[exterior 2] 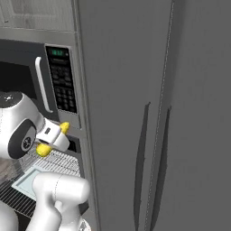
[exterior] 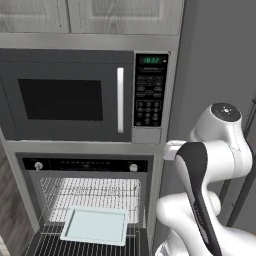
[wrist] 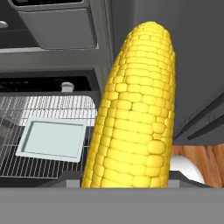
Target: Place the corn on the bottom rack of the oven.
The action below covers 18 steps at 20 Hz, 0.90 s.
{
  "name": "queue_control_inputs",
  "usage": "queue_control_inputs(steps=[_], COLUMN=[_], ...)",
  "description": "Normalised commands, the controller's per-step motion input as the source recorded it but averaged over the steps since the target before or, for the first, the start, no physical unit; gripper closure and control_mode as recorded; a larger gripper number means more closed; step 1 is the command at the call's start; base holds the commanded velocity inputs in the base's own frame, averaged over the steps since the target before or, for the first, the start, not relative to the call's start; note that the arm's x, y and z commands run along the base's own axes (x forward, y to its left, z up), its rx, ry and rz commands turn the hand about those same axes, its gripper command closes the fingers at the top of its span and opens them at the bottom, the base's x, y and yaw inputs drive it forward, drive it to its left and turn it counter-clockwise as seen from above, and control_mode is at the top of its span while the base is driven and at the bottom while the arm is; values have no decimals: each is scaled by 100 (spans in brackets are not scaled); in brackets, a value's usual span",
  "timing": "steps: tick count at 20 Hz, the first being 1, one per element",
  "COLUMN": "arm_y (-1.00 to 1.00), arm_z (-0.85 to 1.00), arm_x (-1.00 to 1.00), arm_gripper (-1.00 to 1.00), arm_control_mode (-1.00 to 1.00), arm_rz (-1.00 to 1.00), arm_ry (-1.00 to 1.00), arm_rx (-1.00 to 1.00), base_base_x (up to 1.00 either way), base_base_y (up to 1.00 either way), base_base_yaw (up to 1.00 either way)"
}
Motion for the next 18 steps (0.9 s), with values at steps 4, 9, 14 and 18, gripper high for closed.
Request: queue_control_inputs(steps=[4, 9, 14, 18], arm_y=[0, 40, 100, 100], arm_z=[0, -8, -53, -78], arm_x=[0, 3, 13, 36], arm_gripper=[100, 100, 100, 100], arm_control_mode=[100, -100, -100, -100], arm_rz=[0, 0, -1, 0], arm_ry=[0, 0, -6, -1], arm_rx=[0, 0, -7, -7], base_base_x=[1, 1, 0, 0], base_base_y=[0, 21, 0, 0], base_base_yaw=[0, 0, 0, 0])
